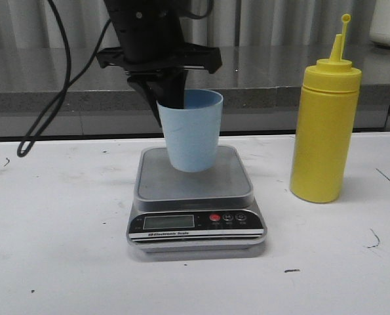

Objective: Pour seasoning into cup on scale with both arms

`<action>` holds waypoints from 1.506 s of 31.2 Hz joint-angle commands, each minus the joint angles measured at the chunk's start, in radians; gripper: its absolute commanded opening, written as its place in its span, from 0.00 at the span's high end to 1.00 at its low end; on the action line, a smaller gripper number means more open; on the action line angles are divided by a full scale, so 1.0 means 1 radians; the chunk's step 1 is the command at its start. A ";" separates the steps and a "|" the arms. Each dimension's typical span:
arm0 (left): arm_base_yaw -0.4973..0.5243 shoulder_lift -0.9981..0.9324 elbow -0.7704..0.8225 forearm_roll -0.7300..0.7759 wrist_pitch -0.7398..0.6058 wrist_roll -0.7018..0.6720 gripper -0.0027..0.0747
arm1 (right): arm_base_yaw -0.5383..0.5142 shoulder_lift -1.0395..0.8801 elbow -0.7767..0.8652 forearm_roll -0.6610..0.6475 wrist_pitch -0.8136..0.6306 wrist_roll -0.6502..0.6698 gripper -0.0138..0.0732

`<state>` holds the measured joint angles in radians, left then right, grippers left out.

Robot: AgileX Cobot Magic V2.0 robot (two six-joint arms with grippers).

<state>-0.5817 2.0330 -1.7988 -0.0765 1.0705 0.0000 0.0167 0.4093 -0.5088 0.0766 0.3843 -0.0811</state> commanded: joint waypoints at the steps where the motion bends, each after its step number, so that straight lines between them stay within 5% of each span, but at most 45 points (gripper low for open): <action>1: -0.003 -0.046 -0.036 -0.006 -0.028 -0.009 0.99 | -0.003 0.012 -0.038 -0.008 -0.070 -0.008 0.17; 4: -0.003 -0.046 -0.036 -0.006 -0.058 -0.009 0.92 | -0.003 0.012 -0.038 -0.008 -0.068 -0.008 0.17; 14: 0.012 -0.050 -0.080 -0.016 0.001 -0.009 0.39 | -0.003 0.012 -0.038 -0.009 -0.066 -0.008 0.17; 22: 0.078 -0.160 -0.117 -0.011 0.093 0.008 0.43 | -0.003 0.012 -0.038 -0.009 -0.066 -0.008 0.17; 31: 0.210 -0.326 0.071 -0.011 -0.012 0.016 0.98 | -0.003 0.012 -0.038 -0.010 -0.066 -0.008 0.17; 47: 0.481 -0.917 0.845 -0.020 -0.523 -0.037 0.99 | -0.003 0.012 -0.038 -0.010 -0.066 -0.008 0.17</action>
<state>-0.1205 1.2282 -1.0226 -0.0820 0.6655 -0.0268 0.0167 0.4093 -0.5088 0.0745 0.3915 -0.0811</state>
